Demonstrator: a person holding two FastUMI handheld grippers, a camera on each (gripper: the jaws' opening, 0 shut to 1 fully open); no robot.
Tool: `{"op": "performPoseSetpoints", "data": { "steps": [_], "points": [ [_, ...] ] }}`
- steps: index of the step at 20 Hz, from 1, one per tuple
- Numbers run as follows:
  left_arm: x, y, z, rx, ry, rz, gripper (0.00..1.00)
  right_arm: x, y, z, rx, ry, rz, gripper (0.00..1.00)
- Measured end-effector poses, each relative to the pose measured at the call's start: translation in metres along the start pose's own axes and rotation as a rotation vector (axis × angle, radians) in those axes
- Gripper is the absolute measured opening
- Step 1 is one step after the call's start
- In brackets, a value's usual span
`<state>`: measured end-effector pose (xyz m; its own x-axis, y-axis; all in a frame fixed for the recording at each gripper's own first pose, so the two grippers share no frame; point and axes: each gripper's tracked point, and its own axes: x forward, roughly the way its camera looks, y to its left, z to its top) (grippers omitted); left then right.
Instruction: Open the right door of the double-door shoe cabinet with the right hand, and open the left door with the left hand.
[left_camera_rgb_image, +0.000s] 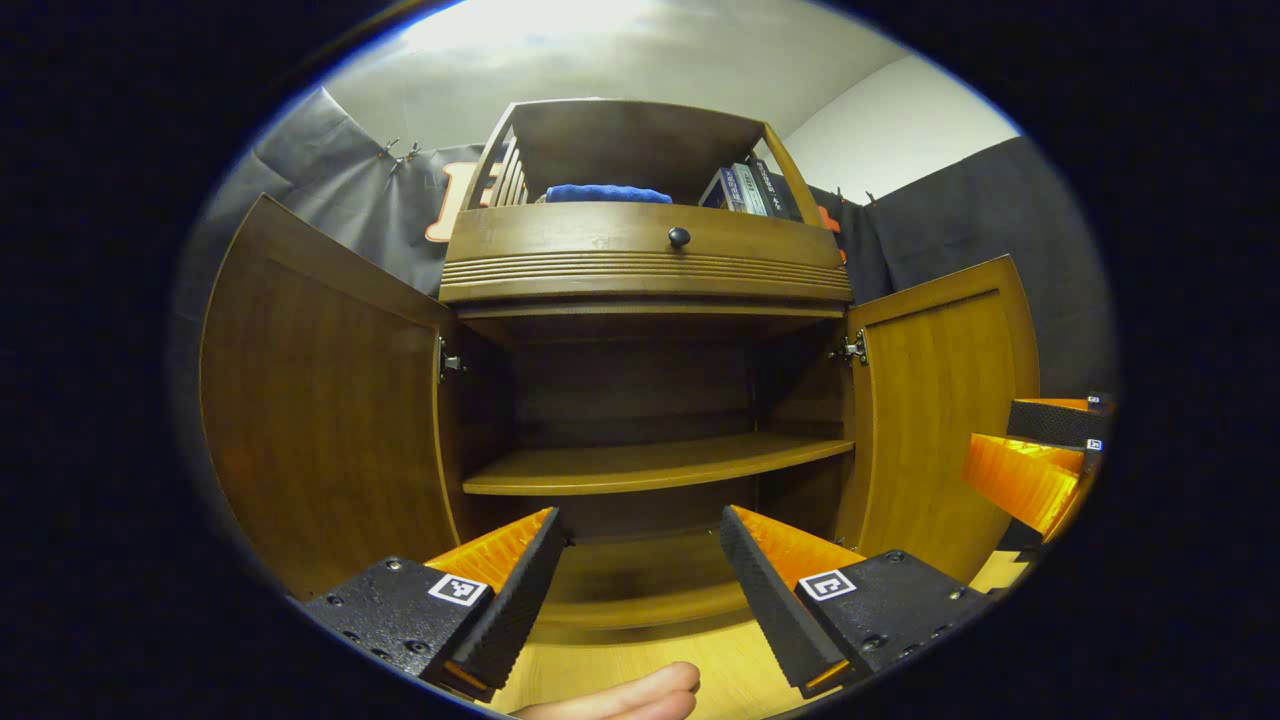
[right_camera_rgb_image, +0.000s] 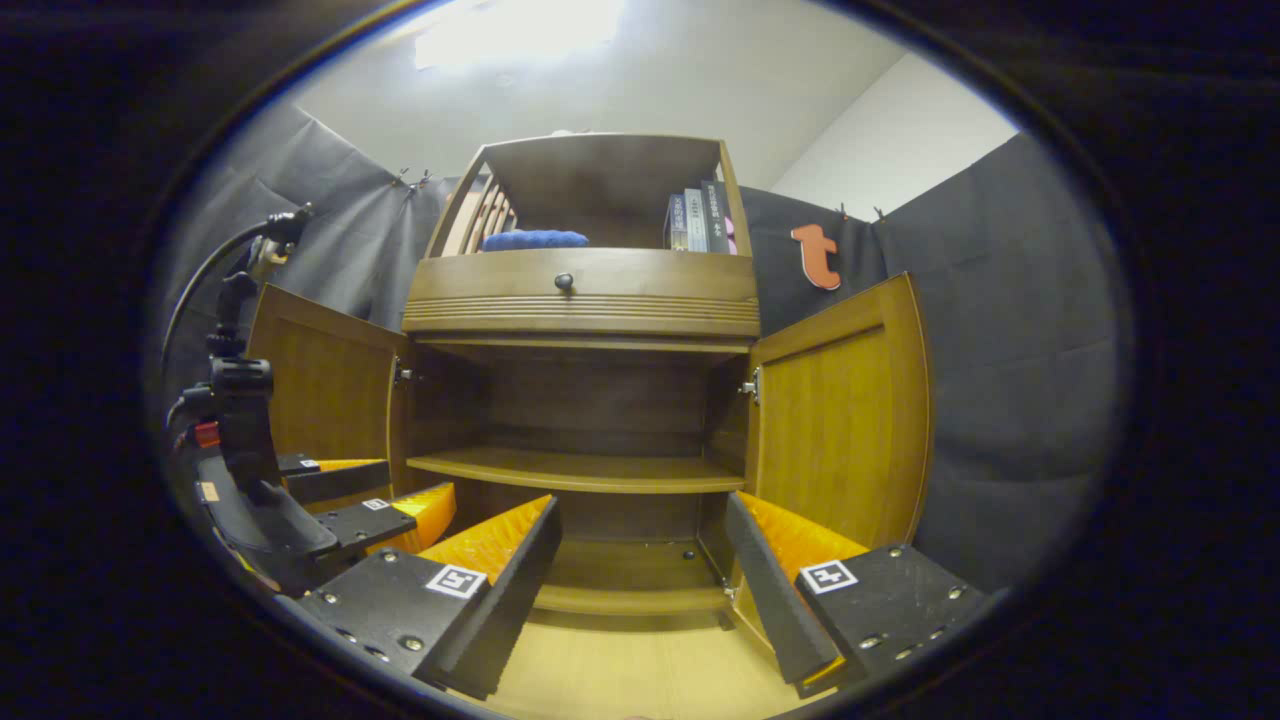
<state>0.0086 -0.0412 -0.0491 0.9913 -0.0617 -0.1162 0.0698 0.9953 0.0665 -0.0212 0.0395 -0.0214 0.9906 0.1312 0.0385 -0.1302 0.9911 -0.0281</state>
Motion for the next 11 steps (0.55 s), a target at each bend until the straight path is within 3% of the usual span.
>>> {"op": "performPoseSetpoints", "data": {
  "steps": [11],
  "points": [
    [0.005, -0.008, -0.010, 0.017, 0.018, 0.009, 0.99, -0.005, -0.006, -0.012, -0.032, 0.014, -0.025, 0.97]
  ]
}}
